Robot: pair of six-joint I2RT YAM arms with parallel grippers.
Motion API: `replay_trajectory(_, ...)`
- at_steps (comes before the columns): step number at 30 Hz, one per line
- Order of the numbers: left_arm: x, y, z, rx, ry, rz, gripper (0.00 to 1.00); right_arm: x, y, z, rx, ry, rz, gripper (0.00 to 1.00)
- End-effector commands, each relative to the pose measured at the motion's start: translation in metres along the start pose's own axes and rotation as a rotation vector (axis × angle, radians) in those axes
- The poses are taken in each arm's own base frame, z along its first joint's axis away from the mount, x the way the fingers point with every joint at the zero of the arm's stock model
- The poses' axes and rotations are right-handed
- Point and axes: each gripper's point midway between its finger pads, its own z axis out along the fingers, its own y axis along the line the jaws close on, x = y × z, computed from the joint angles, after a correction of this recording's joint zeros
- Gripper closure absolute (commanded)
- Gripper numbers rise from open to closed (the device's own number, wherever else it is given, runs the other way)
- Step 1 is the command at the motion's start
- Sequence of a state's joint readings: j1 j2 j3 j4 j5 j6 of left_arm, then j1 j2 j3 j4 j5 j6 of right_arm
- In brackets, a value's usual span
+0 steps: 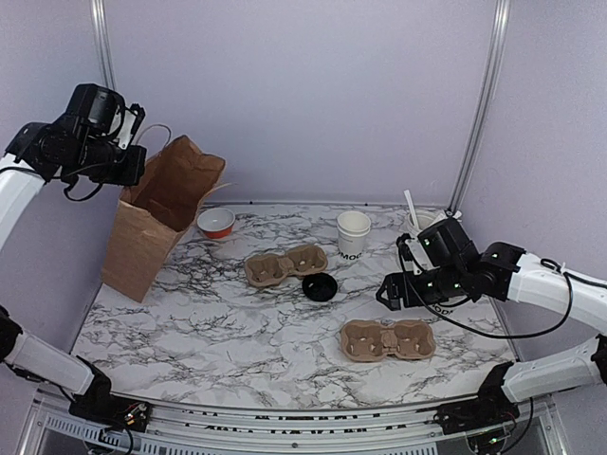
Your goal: Pack the takeout coffee
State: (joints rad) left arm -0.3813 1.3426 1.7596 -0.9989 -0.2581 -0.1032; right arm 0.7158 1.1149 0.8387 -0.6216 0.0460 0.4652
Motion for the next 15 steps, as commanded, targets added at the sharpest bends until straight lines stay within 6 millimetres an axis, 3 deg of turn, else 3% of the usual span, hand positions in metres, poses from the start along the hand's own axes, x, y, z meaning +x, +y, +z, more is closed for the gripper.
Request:
replay_trajectory(1, 0.017, -0.013, -0.009, -0.039, 0.061, 0.170, 1.00, -0.002, 0.006, -0.005, -0.011, 0.009, -0.018, 0.10)
replay_trajectory(10, 0.074, -0.096, 0.000, 0.135, 0.185, 0.362, 1.00, 0.042, 0.000, -0.003, 0.026, 0.109, 0.057, 0.11)
replay_trajectory(15, 0.080, -0.117, -0.005, 0.187, 0.166, 0.361, 1.00, 0.066, 0.000, -0.001, 0.067, 0.131, 0.092, 0.11)
